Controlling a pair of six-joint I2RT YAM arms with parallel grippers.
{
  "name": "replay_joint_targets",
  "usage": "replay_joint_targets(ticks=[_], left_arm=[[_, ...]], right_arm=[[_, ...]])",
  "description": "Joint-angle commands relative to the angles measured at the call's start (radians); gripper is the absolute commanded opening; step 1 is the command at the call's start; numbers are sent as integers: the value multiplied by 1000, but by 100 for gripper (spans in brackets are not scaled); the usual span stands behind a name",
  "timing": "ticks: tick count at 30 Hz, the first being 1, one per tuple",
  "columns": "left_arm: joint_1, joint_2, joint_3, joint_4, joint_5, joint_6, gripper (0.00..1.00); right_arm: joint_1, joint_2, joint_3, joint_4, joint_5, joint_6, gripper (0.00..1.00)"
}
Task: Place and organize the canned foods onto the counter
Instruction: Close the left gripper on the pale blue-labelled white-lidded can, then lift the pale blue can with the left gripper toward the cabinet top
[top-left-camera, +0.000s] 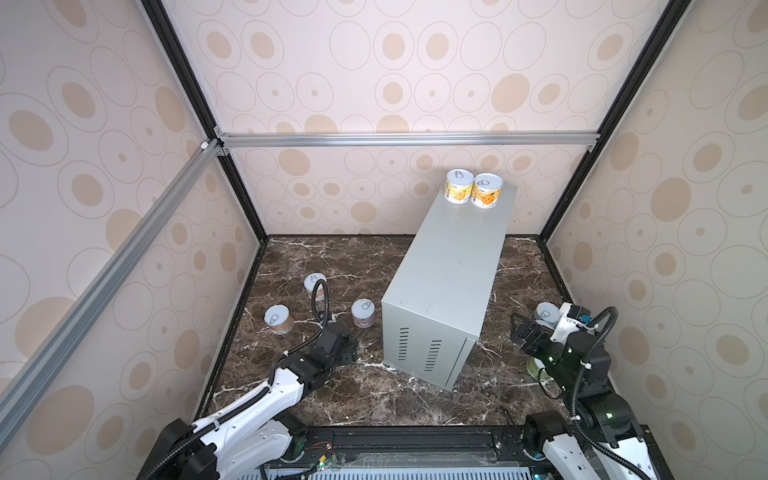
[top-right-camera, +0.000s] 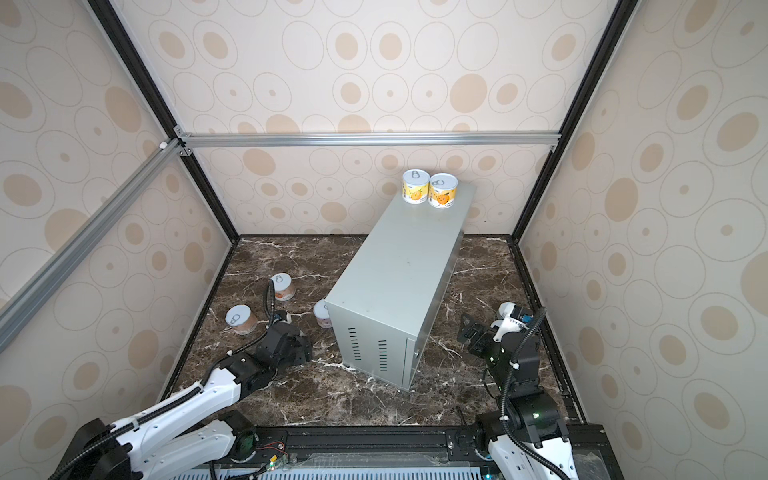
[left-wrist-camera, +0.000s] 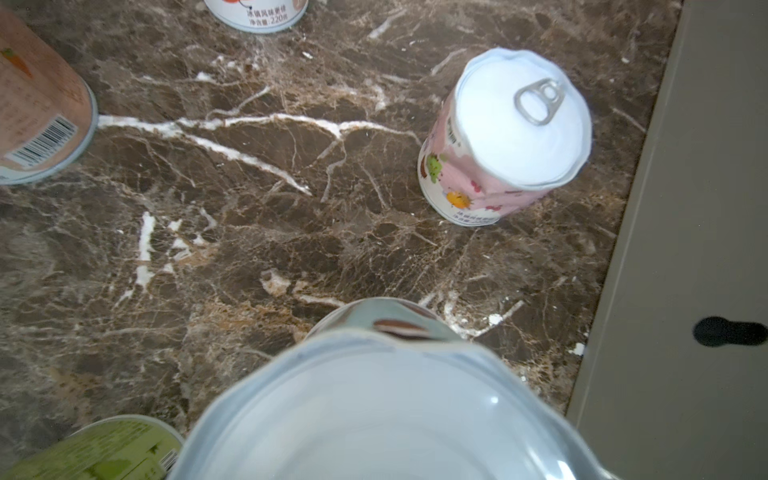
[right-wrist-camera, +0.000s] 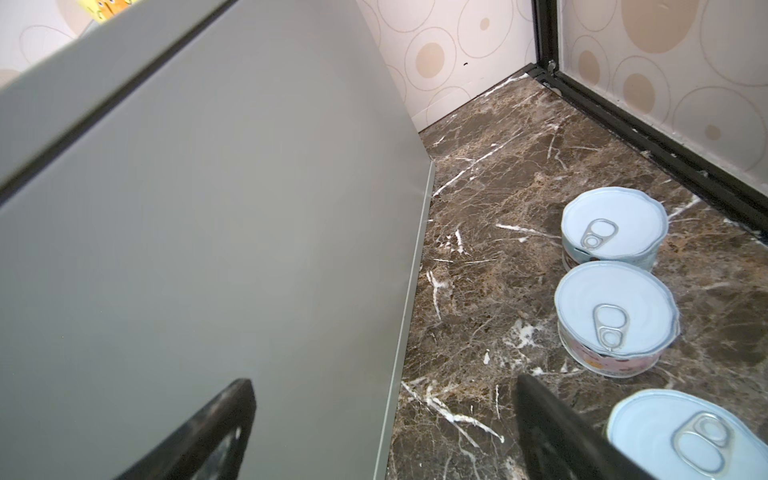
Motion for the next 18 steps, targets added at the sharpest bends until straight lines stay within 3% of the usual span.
replay_joint_targets(ticks=[1,18], left_arm=[[-8,-63,85,-35,-22,36,65],[-7,-278,205,-129,56,137,65]], right_arm=[[5,12,48,-20,-55,6,99],[5,33,152,-99,-115,-60,99]])
